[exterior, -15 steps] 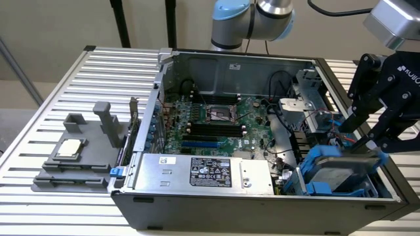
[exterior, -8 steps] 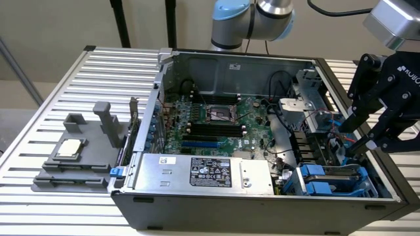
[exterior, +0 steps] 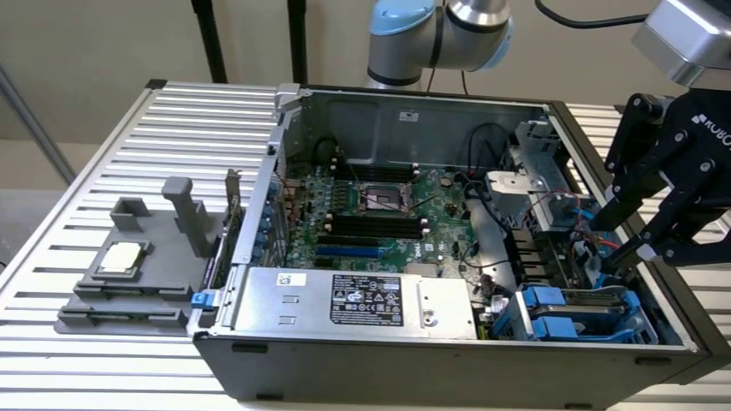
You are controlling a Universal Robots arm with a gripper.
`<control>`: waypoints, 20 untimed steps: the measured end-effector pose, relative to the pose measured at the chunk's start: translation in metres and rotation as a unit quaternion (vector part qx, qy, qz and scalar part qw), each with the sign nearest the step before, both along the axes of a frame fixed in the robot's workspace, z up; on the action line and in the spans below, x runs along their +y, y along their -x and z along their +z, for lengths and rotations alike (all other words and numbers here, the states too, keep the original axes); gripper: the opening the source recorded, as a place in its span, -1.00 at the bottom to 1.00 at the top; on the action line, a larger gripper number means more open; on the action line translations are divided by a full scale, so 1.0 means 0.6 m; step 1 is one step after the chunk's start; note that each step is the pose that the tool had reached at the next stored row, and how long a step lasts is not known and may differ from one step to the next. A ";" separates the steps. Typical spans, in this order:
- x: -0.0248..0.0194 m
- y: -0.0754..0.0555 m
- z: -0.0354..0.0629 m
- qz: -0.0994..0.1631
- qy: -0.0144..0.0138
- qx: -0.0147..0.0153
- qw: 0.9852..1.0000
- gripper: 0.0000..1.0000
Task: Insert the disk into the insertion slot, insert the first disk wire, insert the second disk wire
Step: 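Insert the first disk wire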
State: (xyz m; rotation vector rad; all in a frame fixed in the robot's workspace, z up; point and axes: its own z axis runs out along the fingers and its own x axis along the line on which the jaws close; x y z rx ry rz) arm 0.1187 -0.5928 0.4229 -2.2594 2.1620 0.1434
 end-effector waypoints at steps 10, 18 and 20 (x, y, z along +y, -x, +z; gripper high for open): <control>0.0000 0.000 0.000 0.000 0.000 0.000 1.000 -0.19; 0.0000 0.000 0.000 0.000 0.000 0.000 1.000 -0.19; 0.0001 -0.002 -0.001 0.000 0.000 0.000 1.000 -0.19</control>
